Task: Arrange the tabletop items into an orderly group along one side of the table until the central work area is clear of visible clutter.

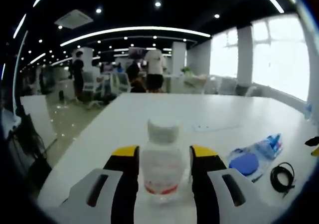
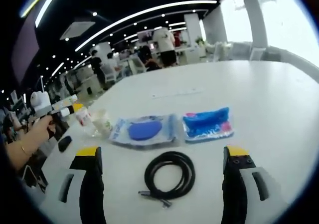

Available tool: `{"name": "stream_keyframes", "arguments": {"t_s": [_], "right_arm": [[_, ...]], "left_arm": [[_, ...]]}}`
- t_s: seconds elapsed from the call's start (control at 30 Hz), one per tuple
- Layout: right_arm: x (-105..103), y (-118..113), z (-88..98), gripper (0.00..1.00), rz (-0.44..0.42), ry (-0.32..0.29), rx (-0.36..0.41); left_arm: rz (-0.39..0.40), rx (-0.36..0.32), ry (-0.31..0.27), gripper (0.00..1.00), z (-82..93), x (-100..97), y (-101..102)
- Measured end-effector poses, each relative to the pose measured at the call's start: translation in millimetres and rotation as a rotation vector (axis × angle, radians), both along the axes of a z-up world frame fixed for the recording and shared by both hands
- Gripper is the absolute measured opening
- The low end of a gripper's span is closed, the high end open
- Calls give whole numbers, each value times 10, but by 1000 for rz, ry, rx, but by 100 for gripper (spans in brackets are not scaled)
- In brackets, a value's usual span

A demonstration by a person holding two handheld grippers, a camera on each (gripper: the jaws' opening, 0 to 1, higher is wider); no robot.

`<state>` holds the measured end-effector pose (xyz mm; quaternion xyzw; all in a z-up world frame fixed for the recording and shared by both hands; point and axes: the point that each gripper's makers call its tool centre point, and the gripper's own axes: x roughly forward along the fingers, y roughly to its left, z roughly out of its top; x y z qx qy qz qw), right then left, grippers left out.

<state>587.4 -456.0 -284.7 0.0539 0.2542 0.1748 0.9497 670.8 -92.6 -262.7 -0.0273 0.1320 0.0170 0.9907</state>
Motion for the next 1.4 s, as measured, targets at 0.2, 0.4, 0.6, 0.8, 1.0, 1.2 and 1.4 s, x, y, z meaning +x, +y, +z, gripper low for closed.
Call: {"name": "stream_keyframes", "arguments": {"t_s": [0.2, 0.4, 0.6, 0.8, 1.0, 1.2, 1.4], "right_arm": [[-12, -11, 16, 99, 8, 6, -4], [-19, -47, 168, 99, 23, -19, 8], [-68, -17, 314, 100, 64, -44, 6], [-215, 25, 399, 100, 117, -43, 23], [-365, 43, 481, 100, 169, -57, 23], [-595, 101, 550, 100, 237, -50, 25], [-791, 86, 522, 100, 268, -34, -5]], "left_arm": [[-16, -14, -3, 52, 41, -69, 30], [-59, 23, 16, 72, 84, -197, 57], [-104, 32, 26, 84, 154, -419, 29], [-161, 43, 42, 97, 189, -681, -85], [-231, 45, 45, 99, 269, -987, -257], [-293, 29, 66, 99, 315, -1299, -400], [-338, 4, 85, 99, 322, -1590, -542]]}}
